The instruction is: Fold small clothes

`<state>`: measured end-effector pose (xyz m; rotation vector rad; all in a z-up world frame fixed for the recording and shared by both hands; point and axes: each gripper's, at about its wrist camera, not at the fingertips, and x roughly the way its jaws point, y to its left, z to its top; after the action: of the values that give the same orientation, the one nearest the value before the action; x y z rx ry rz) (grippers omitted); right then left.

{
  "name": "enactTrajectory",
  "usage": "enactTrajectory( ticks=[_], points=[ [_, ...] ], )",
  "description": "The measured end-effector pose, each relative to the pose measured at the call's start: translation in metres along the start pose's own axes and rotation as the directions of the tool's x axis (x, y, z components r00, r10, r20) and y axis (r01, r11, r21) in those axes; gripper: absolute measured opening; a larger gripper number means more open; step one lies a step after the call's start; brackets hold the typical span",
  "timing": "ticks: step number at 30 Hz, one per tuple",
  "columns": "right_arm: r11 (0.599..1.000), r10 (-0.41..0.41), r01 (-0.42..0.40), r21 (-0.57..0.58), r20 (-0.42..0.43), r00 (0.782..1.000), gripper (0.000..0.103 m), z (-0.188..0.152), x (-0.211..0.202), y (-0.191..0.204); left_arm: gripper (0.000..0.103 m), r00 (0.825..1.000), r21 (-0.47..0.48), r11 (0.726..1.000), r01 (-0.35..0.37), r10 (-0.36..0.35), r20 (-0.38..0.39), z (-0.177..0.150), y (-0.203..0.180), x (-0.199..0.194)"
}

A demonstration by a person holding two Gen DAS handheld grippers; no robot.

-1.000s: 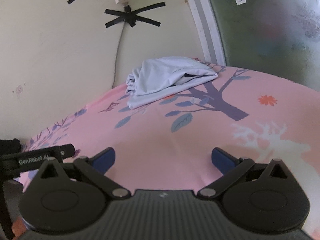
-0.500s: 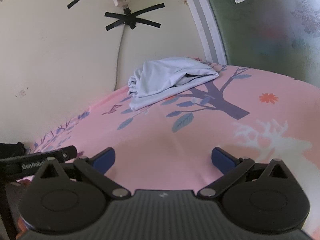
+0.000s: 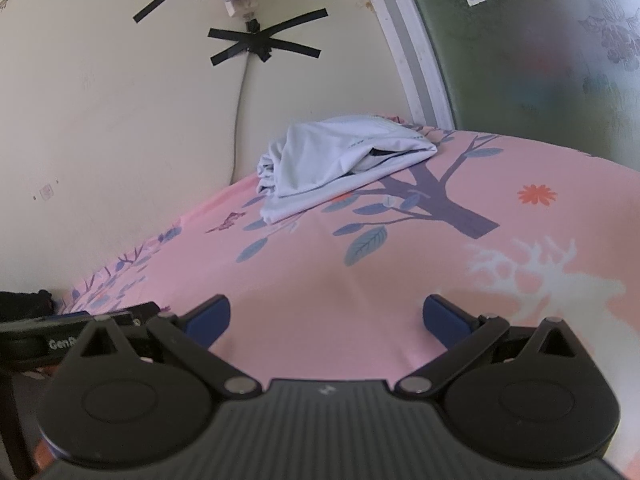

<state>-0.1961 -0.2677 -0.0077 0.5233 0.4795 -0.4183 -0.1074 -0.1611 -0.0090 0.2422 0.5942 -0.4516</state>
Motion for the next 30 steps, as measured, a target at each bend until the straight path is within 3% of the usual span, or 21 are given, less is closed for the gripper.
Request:
enactTrajectory(
  ticks=[15,25,30],
  points=[
    [1.0,-0.018,0.018,-0.007,0.004,1.0,0.097,-0.001,-0.002,0.002,0.103,0.999,0.056,0.997,-0.044,0.044,0.0,-0.001,-0.005,-0.003],
    [0.999,-0.029,0.029,-0.02,-0.004,1.0,0.097,-0.006,-0.005,0.008,0.103,0.996,0.008,1.0,-0.027,0.028,-0.083,-0.002,0.005,0.006],
    [1.0,-0.011,0.011,0.008,0.005,1.0,0.097,-0.007,-0.006,0.006,0.103,0.99,-0.047,0.999,0.008,-0.015,-0.14,-0.001,0.015,0.013]
  ],
)
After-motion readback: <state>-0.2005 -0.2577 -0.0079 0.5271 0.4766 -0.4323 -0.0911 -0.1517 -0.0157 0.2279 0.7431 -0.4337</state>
